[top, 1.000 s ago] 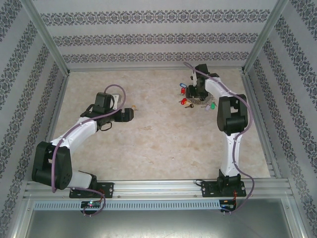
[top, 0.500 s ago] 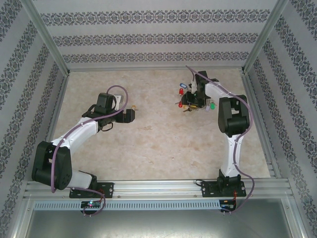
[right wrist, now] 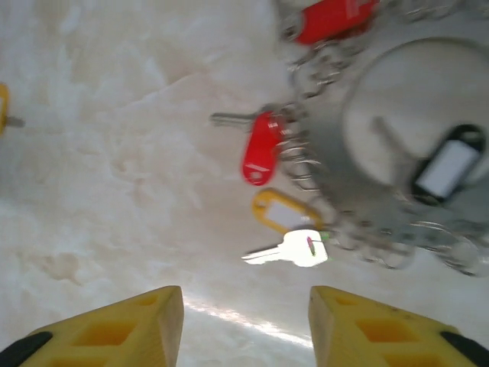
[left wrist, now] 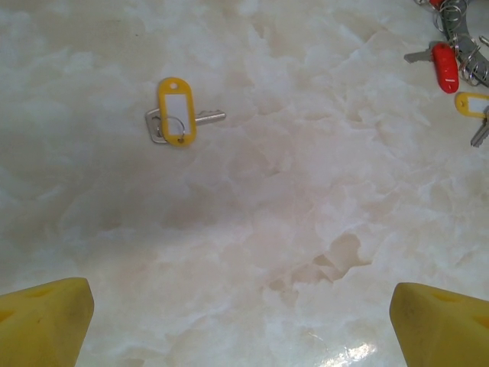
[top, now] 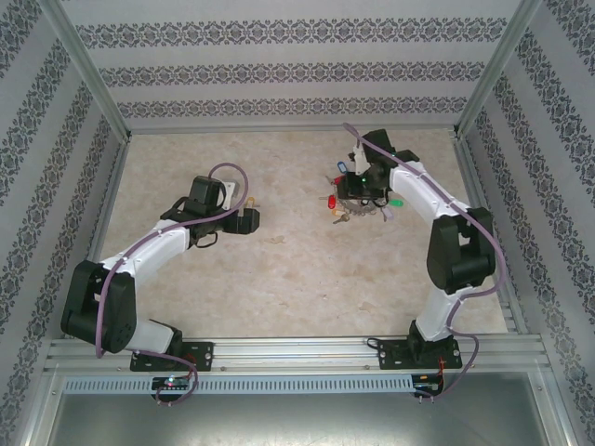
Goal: Put the keys on the keyring
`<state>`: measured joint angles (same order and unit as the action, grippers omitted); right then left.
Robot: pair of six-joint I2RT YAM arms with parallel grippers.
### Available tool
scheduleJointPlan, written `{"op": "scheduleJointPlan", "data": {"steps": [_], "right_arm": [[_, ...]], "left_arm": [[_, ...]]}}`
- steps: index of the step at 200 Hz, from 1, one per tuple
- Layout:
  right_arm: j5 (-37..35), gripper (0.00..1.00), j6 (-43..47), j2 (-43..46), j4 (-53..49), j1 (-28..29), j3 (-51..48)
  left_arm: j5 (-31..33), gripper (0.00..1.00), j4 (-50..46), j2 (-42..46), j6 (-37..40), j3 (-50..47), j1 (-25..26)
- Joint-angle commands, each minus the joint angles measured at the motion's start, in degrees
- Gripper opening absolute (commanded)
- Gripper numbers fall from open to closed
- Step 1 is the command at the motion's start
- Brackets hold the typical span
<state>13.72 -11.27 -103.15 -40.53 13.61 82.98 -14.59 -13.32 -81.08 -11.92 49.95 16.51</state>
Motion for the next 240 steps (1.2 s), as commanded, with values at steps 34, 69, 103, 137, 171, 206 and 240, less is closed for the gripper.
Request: {"op": "scheduleJointPlan", "data": {"steps": [34,69,103,137,171,206,240], "right_arm": [[-12.47,0.27,26.11,-2.60,-2.79,1.90,-5.30],[-17.17,0.31,33.07,-3.91,1.32,1.87,-6.55],[-20.33,0.35,37.47,-7.88,1.76,2.00,-5.18],[-24.56,0.34,39.37,-10.48,3.53,2.81,-3.92],[-28.99,0.26,40.02,-12.07,5.88,3.90,-2.21],[-28.93,0.19,40.61,-12.42,6.79,3.88,-1.35],[-26.46,0.12,40.32,-12.37,6.78,3.53,-1.15]], "left_arm": [[-1.14,1.00,1.36,0.09,2.20,0.52,1.76],[0.40,1.00,1.19,1.44,3.06,-0.25,2.75],[-0.09,1.00,1.95,2.01,4.32,-0.57,4.27],[-5.66,1.00,2.02,2.29,7.87,-0.42,6.22],[-4.23,1.00,1.97,3.12,9.53,-0.86,8.16],[-3.22,1.00,1.04,3.12,10.75,-0.66,9.03],[-3.20,1.00,0.36,2.24,11.31,-0.21,9.59]]}}
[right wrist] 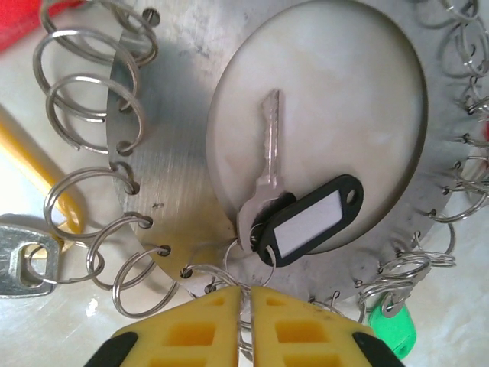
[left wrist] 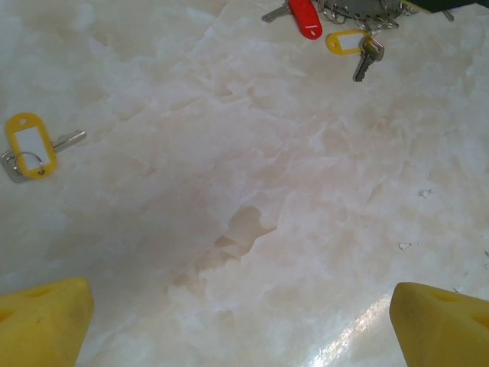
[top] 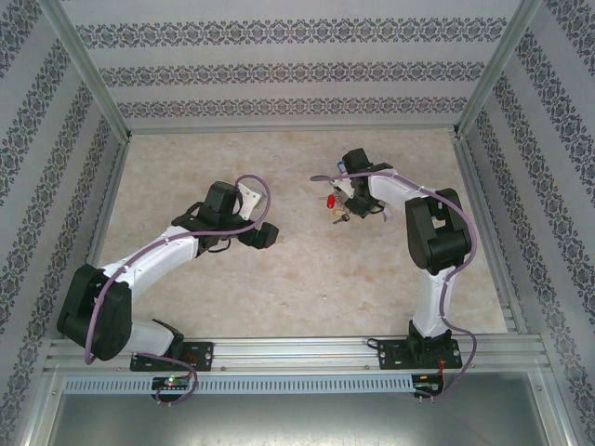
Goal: Put the keys on the keyring
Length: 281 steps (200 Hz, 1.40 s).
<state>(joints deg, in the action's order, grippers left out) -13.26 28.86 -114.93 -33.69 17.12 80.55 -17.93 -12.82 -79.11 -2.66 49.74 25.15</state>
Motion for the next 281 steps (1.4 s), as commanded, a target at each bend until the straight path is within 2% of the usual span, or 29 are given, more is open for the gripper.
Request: {"op": "scheduleJointPlan", "data": {"steps": [1,39,83,117,168,229,281], "right_arm": [[0.60,0.12,0.16,-0.62,-0.06,0.01,1.27],[2.25,0.12,-0.58,-1.67,-1.52,-0.23,1.91],[8.53,0.23,-3.37,-2.30,-5.41,-1.24,4.09],[12.89,0.22,-4.66,-3.10,-7.88,-1.90,5.90],[15.61,0.23,-6.60,-3.85,-10.51,-2.55,7.24],[17.95,0.33,-9.39,-2.66,-10.22,-4.46,7.39],[17.89,0.34,-10.56,-3.10,-10.77,-4.91,9.65]], "left_arm": [[0.16,1.00,-0.12,0.23,2.04,0.01,1.00],[0.07,1.00,-0.57,-0.40,2.37,0.26,1.42],[0.04,1.00,-0.72,-0.59,2.59,0.29,1.87],[0.39,1.00,-1.21,-0.77,2.92,0.53,2.29],[0.99,1.00,-1.42,-0.87,3.27,0.58,2.79],[3.83,1.00,0.34,1.09,2.70,-0.95,3.21],[4.78,1.00,1.04,1.77,2.57,-1.47,3.27]]}}
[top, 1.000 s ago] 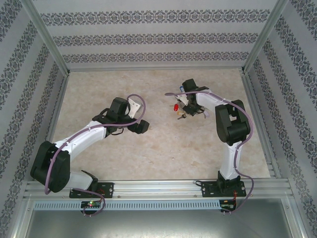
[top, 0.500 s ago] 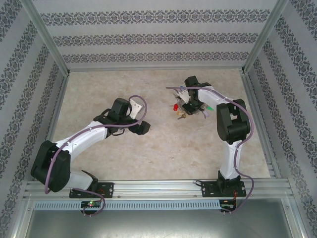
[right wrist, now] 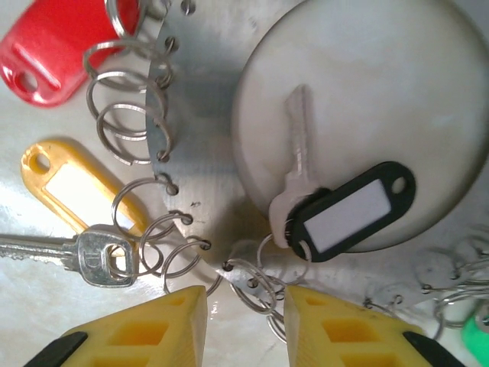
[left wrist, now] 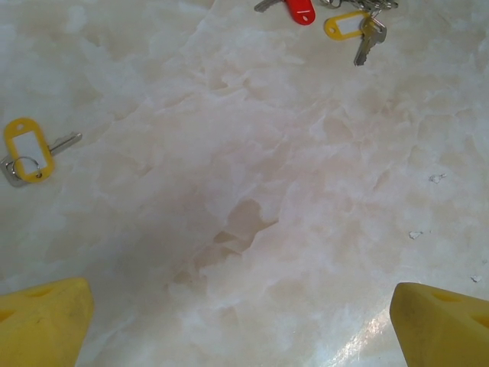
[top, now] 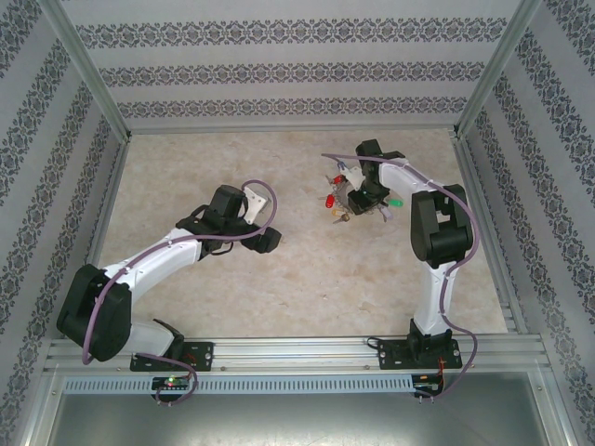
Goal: Put the keys on the keyring
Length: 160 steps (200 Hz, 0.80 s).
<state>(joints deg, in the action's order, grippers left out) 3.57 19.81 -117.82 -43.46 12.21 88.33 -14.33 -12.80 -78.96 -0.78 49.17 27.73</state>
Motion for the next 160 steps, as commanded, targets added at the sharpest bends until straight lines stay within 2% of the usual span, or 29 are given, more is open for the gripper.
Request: {"op": "scheduleJointPlan", "data": {"steps": [1,160], "right_arm": [[1.07,0.34,-1.52,-0.26,-0.96,0.01,1.90],[2.70,0.34,-2.49,-3.03,-3.18,0.54,2.45]], "left_arm": [[1.20,1.00,1.02,1.61,0.69,-0.91,0.68],[2.55,1.00,1.16,1.46,0.23,-1.00,0.84]]}}
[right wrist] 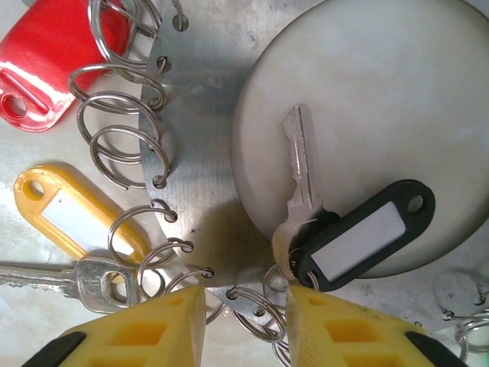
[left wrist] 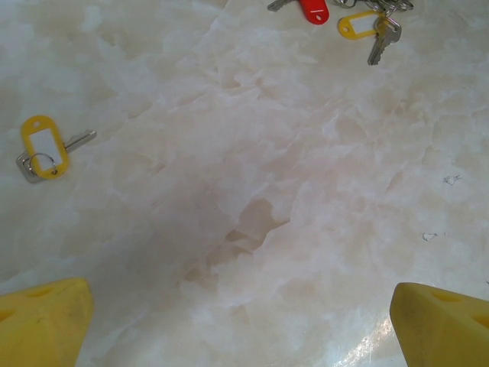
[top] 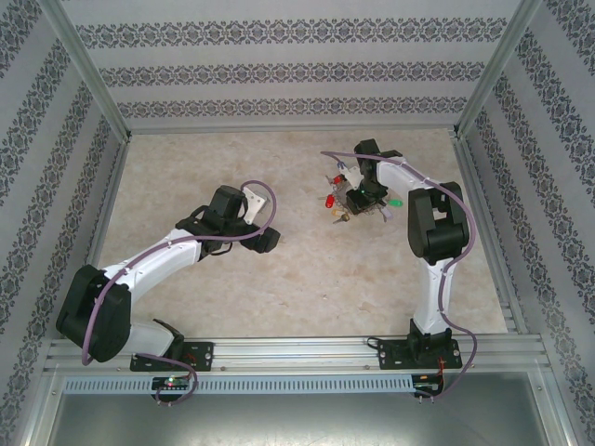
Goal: Put the keys on the keyring
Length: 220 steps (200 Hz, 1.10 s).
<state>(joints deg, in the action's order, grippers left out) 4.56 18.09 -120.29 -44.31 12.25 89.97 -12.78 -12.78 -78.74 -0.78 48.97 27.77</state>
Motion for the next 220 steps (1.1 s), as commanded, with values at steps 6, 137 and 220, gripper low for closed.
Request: {"op": "scheduleJointPlan", "data": {"steps": [6,137,220], "right_arm": [[1.82,0.33,-0.76,-0.52,-2.51,0.55,0.86],[3.81,0.31,-6.59,0.97,-4.61,-0.38,0.38],[5.47,0.22,-7.45,0.67,-5.31,-0.65,0.19]], "left_arm": [[1.00,1.00,1.12,1.23,0.24,-0.81,0.91],[1.25,1.00,0.78,0.82,0.46,-0.50,1.11],[1.78,1.00,0.29,0.70,0.78,-0.21,1.62]]}}
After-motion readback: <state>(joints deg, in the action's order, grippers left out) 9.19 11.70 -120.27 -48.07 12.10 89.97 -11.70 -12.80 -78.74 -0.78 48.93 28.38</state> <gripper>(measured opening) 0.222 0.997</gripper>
